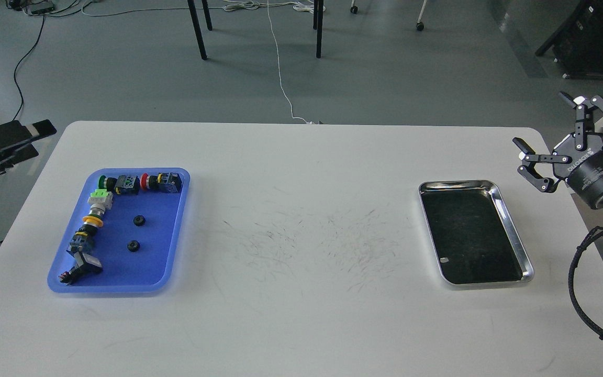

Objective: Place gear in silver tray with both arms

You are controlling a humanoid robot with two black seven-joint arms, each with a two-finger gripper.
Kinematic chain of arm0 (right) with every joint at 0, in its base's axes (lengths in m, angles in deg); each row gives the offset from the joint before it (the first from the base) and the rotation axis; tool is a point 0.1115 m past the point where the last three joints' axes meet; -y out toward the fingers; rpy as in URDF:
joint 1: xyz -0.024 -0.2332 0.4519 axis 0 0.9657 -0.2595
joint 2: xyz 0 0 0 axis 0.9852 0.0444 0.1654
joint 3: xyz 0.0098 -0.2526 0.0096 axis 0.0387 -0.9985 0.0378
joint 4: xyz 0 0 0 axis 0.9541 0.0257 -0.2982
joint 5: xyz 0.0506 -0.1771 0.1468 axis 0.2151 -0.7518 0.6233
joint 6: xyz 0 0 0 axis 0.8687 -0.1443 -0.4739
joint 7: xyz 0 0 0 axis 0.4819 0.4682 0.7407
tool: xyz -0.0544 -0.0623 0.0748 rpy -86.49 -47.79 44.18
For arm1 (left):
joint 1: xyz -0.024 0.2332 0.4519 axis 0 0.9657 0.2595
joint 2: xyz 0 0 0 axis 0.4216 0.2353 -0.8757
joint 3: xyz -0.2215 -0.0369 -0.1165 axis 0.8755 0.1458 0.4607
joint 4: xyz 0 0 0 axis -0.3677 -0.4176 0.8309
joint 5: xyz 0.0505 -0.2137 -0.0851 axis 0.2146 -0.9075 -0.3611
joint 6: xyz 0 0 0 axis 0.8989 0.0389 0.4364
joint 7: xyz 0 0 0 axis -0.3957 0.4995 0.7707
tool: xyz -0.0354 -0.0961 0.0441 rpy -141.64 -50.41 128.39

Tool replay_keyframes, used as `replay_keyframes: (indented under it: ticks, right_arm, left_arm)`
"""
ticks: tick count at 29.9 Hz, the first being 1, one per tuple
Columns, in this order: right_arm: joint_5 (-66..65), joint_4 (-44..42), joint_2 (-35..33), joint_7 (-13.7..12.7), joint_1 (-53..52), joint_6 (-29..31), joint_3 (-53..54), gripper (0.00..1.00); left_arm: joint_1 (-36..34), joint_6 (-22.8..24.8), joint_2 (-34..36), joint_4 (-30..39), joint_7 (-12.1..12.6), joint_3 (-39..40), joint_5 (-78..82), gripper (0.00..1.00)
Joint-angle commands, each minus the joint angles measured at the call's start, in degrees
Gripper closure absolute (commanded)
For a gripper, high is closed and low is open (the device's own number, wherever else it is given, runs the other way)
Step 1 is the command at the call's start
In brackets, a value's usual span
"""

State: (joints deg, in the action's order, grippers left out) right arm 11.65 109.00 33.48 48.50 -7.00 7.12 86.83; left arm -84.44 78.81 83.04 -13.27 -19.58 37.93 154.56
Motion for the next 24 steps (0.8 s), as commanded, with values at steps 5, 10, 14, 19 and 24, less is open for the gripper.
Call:
replay_keyframes:
  ticks: [5, 10, 14, 19, 24]
  right_arm:
    - [-0.9, 0.1, 0.0, 0.0, -0.1, -0.3, 0.0, 0.01]
    - [-1.0, 0.2, -0.1, 0.1, 0.1, -0.5, 0.0, 0.01]
    - [-1.0, 0.2, 0.0, 0.1, 0.1, -0.5, 0.0, 0.01]
    - [-1.0, 0.2, 0.0, 0.1, 0.2, -0.5, 0.0, 0.01]
    - [-1.0, 0.2, 0.1, 0.1, 0.1, -0.6, 0.0, 0.01]
  left_arm:
    - [-0.1, -1.8, 0.8, 4.5, 0.0, -0.2, 9.4, 0.02]
    - [-0.8, -0.1, 1.8, 4.6, 0.0, -0.2, 8.8, 0.02]
    - [0.0, 1.0, 2.4, 4.9, 0.0, -0.8, 9.3, 0.02]
    - [-0.7, -1.0, 1.8, 5.3, 0.0, -1.5, 9.4, 0.02]
    - [-0.8, -5.5, 0.9, 5.4, 0.0, -1.7, 16.8, 0.02]
